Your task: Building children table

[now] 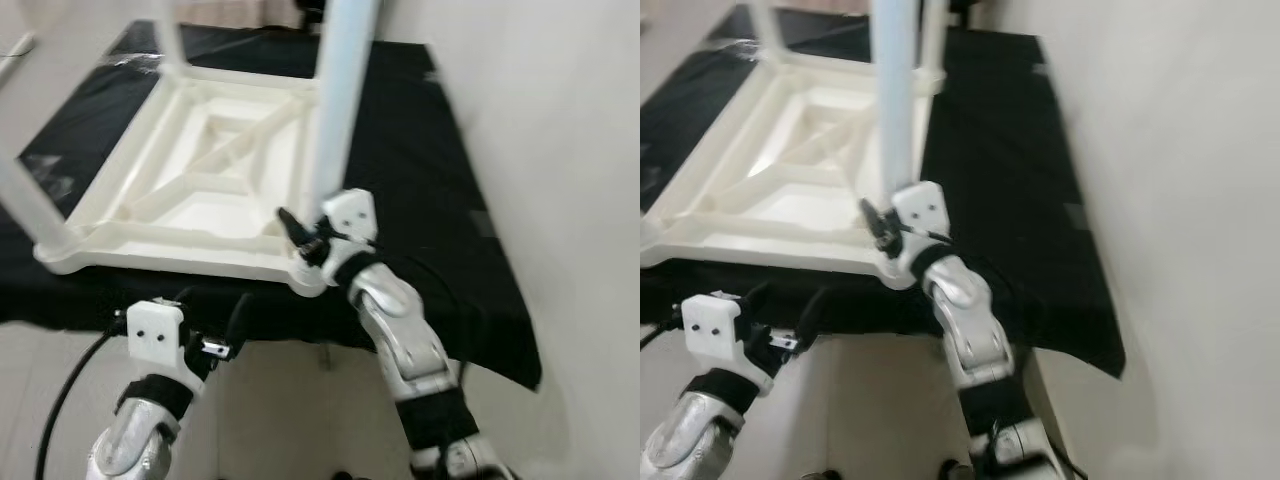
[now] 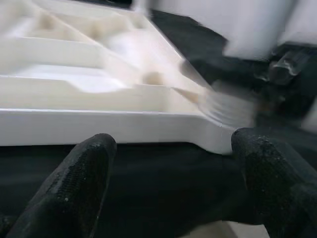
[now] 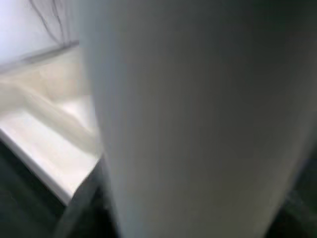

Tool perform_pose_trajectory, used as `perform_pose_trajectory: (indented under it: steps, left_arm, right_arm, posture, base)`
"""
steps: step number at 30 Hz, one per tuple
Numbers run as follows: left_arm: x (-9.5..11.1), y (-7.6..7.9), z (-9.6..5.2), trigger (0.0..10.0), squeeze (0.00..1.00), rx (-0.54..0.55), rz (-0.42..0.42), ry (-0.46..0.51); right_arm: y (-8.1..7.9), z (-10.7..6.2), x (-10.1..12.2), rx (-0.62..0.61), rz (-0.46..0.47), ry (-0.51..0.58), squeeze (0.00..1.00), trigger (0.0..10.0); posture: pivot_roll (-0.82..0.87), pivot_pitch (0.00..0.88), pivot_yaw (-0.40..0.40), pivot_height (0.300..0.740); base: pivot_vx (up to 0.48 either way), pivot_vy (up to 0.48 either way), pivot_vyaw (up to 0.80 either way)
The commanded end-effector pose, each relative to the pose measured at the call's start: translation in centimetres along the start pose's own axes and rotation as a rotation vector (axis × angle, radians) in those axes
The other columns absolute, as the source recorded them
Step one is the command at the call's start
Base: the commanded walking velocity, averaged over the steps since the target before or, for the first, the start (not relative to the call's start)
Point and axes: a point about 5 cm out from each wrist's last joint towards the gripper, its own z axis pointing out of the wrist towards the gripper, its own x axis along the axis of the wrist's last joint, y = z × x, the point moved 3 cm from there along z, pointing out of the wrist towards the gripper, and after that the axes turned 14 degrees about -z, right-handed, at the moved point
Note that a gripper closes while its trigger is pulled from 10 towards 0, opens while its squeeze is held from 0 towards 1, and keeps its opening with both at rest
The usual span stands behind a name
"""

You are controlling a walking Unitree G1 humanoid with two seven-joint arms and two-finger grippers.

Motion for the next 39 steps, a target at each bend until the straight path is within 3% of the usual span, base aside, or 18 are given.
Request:
perform_pose_trajectory:
  steps: [1,3,4,6,7,14,17,18,20,21,28,30,32,36,37,38,39]
  left_arm:
    - [-0.9,-0.5,-0.3,10.0,0.0,0.028,-0.007,-0.03]
    - [-0.9,-0.5,-0.2,10.0,0.0,0.03,-0.007,-0.03]
    - [-1.0,-0.5,-0.1,10.0,0.0,0.03,-0.007,-0.03]
    - [-1.0,-0.5,0.0,10.0,0.0,0.029,-0.008,-0.031]
    - [-1.0,-0.5,0.0,10.0,0.0,0.028,-0.009,-0.032]
    - [-1.1,-0.6,0.5,10.0,0.0,0.022,-0.012,-0.034]
    - [-1.1,-0.6,0.6,10.0,0.0,0.022,-0.012,-0.033]
    - [-1.1,-0.6,0.6,10.0,0.0,0.022,-0.011,-0.033]
    - [-1.1,-0.6,0.6,10.0,0.0,0.022,-0.011,-0.033]
    - [-1.2,-0.7,0.7,10.0,0.0,0.022,-0.011,-0.034]
    - [-1.3,-0.7,0.7,10.0,0.0,0.021,-0.013,-0.036]
    - [-1.3,-0.7,0.6,10.0,0.0,0.02,-0.014,-0.038]
    - [-1.2,-0.7,0.5,10.0,0.0,0.018,-0.015,-0.04]
    - [-1.2,-0.7,0.4,10.0,0.0,0.017,-0.015,-0.04]
    - [-1.0,-0.9,0.3,10.0,0.0,0.018,-0.014,-0.039]
    - [-1.0,-0.9,0.3,10.0,0.0,0.018,-0.014,-0.039]
    - [-0.8,-1.0,0.2,10.0,0.0,0.021,-0.011,-0.038]
  right_arm:
    - [-1.7,1.6,1.7,0.165,0.123,0.065,1.0,10.0]
    - [-1.3,1.3,3.0,0.226,0.124,0.111,1.0,10.0]
    - [-0.3,1.1,3.9,0.283,0.09,0.147,0.78,10.0]
    - [0.3,1.0,4.4,0.309,0.064,0.157,0.78,10.0]
    - [0.6,0.8,4.9,0.376,0.041,0.182,0.0,10.0]
    - [1.5,0.4,6.3,0.691,-0.13,0.241,0.0,10.0]
    - [1.6,0.9,6.7,0.745,-0.149,0.242,0.0,9.5]
    - [1.6,1.2,6.8,0.755,-0.153,0.243,0.0,2.2]
    - [1.6,1.2,6.8,0.755,-0.153,0.243,0.0,2.2]
    - [1.6,1.5,6.8,0.78,-0.155,0.237,0.0,0.0]
    - [2.0,1.7,6.8,0.773,-0.147,0.227,0.0,0.0]
    - [3.2,1.8,6.0,0.647,-0.151,0.181,0.0,0.0]
    - [4.4,1.6,4.6,0.443,-0.068,0.125,0.0,0.0]
    - [4.6,1.5,4.1,0.38,-0.034,0.108,0.0,0.0]
    - [3.5,0.9,1.4,0.157,0.042,-0.011,0.0,0.0]
    - [3.5,0.9,1.4,0.157,0.042,-0.011,0.0,0.0]
    - [1.2,-0.7,-1.1,0.031,0.083,-0.115,0.0,0.0]
  posture:
    - [0.11,0.289,-0.096,0.74]
    - [0.11,0.285,-0.101,0.74]
    - [0.11,0.279,-0.103,0.74]
    - [0.11,0.279,-0.103,0.74]
    - [0.11,0.277,-0.105,0.74]
    - [0.12,0.266,-0.103,0.74]
    - [0.11,0.267,-0.101,0.74]
    - [0.11,0.265,-0.1,0.74]
    - [0.11,0.265,-0.1,0.74]
    - [0.1,0.263,-0.108,0.74]
    - [0.09,0.27,-0.102,0.74]
    - [0.07,0.284,-0.111,0.74]
    - [0.07,0.293,-0.129,0.74]
    - [0.07,0.293,-0.129,0.74]
    - [0.07,0.315,-0.121,0.74]
    - [0.07,0.315,-0.121,0.74]
    - [0.06,0.329,-0.107,0.74]
  base:
    - [0.0,0.0,0.0]
    - [0.0,0.0,0.0]
    - [0.0,0.0,0.0]
    - [0.0,0.0,0.0]
    - [0.0,0.0,0.0]
    - [0.0,0.0,0.0]
    - [0.0,0.0,0.0]
    - [0.0,0.0,0.0]
    - [0.0,0.0,0.0]
    - [0.0,0.0,0.0]
    - [0.0,0.0,0.0]
    - [0.0,0.0,0.0]
    - [0.0,0.0,0.0]
    - [0.0,0.0,0.0]
    - [0.0,0.0,0.0]
    - [0.0,0.0,0.0]
    - [0.0,0.0,0.0]
